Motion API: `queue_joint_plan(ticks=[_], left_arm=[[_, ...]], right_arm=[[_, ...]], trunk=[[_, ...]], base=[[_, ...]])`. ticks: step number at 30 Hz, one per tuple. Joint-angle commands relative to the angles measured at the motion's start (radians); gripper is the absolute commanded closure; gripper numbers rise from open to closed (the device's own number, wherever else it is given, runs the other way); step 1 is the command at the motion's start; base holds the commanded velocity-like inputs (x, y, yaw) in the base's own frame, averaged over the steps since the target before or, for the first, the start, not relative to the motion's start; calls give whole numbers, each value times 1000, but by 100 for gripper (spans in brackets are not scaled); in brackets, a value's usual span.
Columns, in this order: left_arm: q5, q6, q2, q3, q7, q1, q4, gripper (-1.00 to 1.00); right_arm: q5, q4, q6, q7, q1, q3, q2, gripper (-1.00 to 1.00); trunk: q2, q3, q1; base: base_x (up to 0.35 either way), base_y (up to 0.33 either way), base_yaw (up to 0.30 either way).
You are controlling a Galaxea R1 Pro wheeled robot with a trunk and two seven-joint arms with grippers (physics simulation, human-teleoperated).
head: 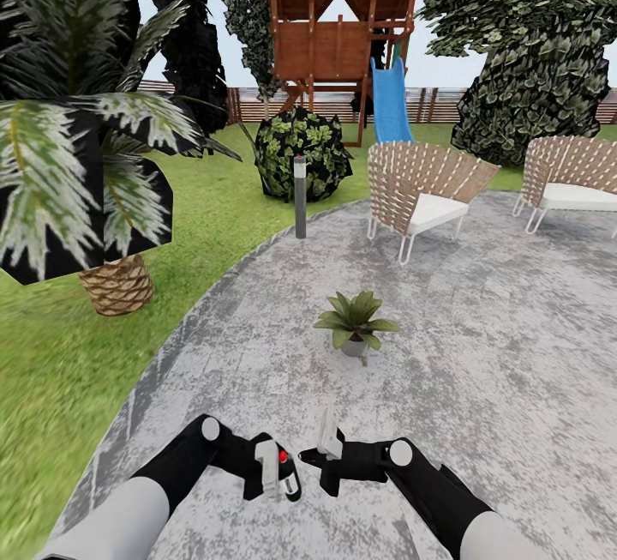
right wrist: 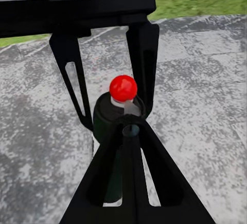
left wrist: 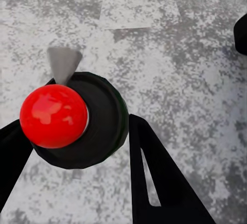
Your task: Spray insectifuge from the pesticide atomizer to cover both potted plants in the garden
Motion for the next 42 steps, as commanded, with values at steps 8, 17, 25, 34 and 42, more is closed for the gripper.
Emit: queue_joint_plan(ticks=[8, 17, 25, 34, 42], left_arm=[[-9, -10, -7, 1, -48, 0, -24, 100], [-9, -10, -12, 1, -51, 0, -24, 100], [-9, -10, -28, 1, -51, 0, -24, 100], [-9, -9, -36, 1, -51, 0, -24, 100], [-8, -9, -37, 1, -50, 0, -24, 100]], right_arm=[[10, -1, -6, -2, -1, 2, -2, 100], [10, -1, -6, -2, -1, 2, -2, 100], [10, -1, -6, -2, -1, 2, -2, 100], [10, -1, -6, -2, -1, 2, -2, 100], [10, -1, -6, -2, -1, 2, -2, 100]], trunk=[[0, -1, 0], [0, -1, 0], [0, -1, 0], [0, -1, 0], [0, -1, 0]], base=[[0, 0, 0], [0, 0, 0], [0, 0, 0], [0, 0, 0], [0, 0, 0]])
